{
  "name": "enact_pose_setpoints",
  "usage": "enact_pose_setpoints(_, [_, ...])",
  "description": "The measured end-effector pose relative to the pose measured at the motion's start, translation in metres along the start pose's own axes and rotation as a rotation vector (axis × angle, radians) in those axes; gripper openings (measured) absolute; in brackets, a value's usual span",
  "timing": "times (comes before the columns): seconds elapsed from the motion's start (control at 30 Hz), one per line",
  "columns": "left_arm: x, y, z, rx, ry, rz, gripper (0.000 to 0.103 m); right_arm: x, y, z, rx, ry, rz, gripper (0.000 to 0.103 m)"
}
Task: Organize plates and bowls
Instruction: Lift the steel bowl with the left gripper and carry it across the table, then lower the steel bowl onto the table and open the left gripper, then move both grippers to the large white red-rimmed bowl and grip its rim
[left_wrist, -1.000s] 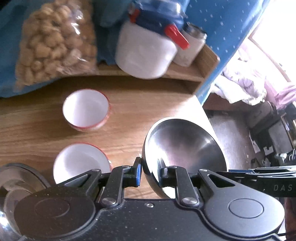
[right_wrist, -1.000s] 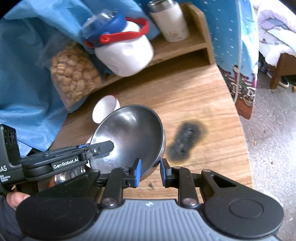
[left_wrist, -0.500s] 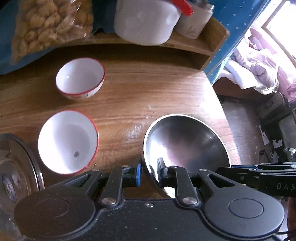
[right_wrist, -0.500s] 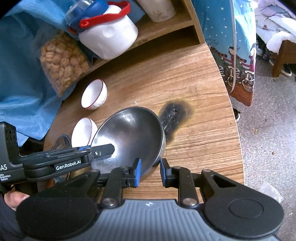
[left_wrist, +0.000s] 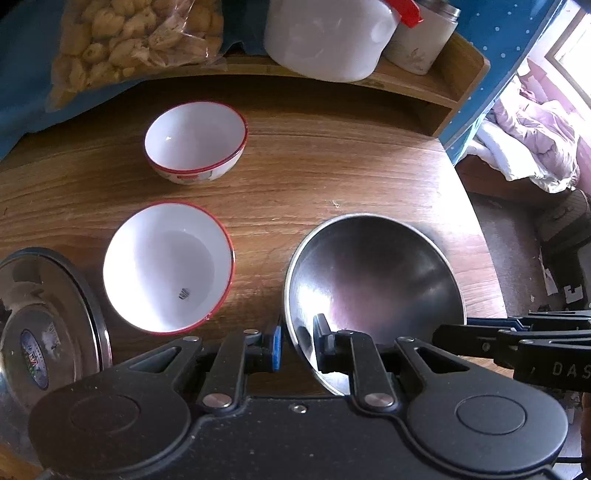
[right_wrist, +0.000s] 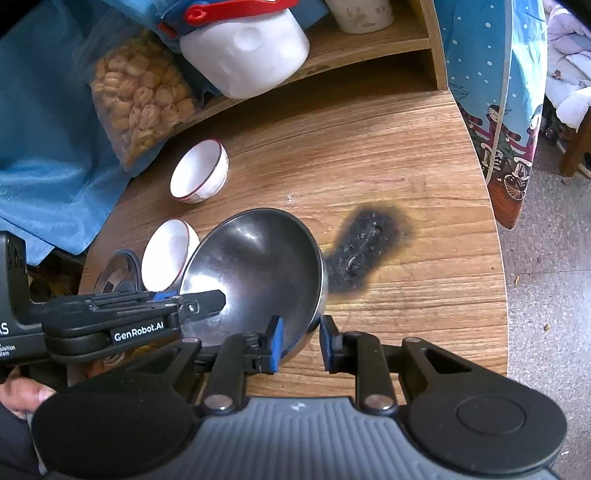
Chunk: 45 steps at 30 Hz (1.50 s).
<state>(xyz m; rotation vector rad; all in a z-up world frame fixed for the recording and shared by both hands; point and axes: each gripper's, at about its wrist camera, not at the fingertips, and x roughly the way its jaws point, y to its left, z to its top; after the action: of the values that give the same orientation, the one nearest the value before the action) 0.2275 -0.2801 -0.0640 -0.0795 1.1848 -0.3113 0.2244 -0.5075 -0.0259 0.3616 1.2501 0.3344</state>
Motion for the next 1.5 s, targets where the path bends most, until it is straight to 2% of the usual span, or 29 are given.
enact_pose_setpoints(0.47, [0.000, 0.006, 0.004, -0.034, 0.024, 0.024, 0.020, 0.003, 0.000, 0.003, 0.017, -0.014, -0.014, 0.027])
enact_pose_setpoints(0.53, [-0.005, 0.009, 0.005, -0.054, 0.028, 0.034, 0.024, 0.003, 0.000, 0.003, 0.022, -0.018, -0.018, 0.033])
enact_pose_setpoints(0.63, [-0.014, 0.013, 0.006, -0.072, 0.021, 0.040, 0.032, 0.002, 0.001, 0.004, 0.015, -0.024, -0.033, 0.036])
enact_pose_setpoints(0.8, [-0.034, 0.017, 0.010, -0.079, -0.030, 0.050, 0.069, -0.003, 0.005, 0.005, -0.004, -0.055, -0.066, 0.048])
enact_pose_setpoints(0.97, [-0.048, 0.022, 0.017, -0.096, -0.084, 0.074, 0.087, -0.010, 0.015, 0.005, -0.021, -0.124, -0.121, 0.068])
enact_pose_setpoints(1.03, [-0.051, 0.026, 0.020, -0.107, -0.087, 0.082, 0.089, -0.012, 0.019, 0.006, -0.026, -0.149, -0.146, 0.080])
enact_pose_setpoints(1.13, [-0.059, 0.036, 0.026, -0.125, -0.121, 0.100, 0.093, -0.014, 0.027, 0.009, -0.034, -0.179, -0.158, 0.089])
enact_pose_setpoints(1.33, [-0.072, 0.068, 0.041, -0.123, -0.178, 0.215, 0.099, -0.012, 0.055, 0.026, -0.101, -0.206, -0.156, 0.101])
enact_pose_setpoints(1.37, [-0.072, 0.074, 0.043, -0.122, -0.177, 0.225, 0.102, -0.011, 0.060, 0.028, -0.112, -0.209, -0.155, 0.102])
enact_pose_setpoints(1.43, [-0.069, 0.089, 0.048, -0.126, -0.150, 0.227, 0.102, -0.010, 0.072, 0.035, -0.143, -0.222, -0.159, 0.102])
enact_pose_setpoints(1.5, [-0.062, 0.105, 0.053, -0.146, -0.081, 0.182, 0.102, -0.005, 0.083, 0.037, -0.167, -0.225, -0.171, 0.102])
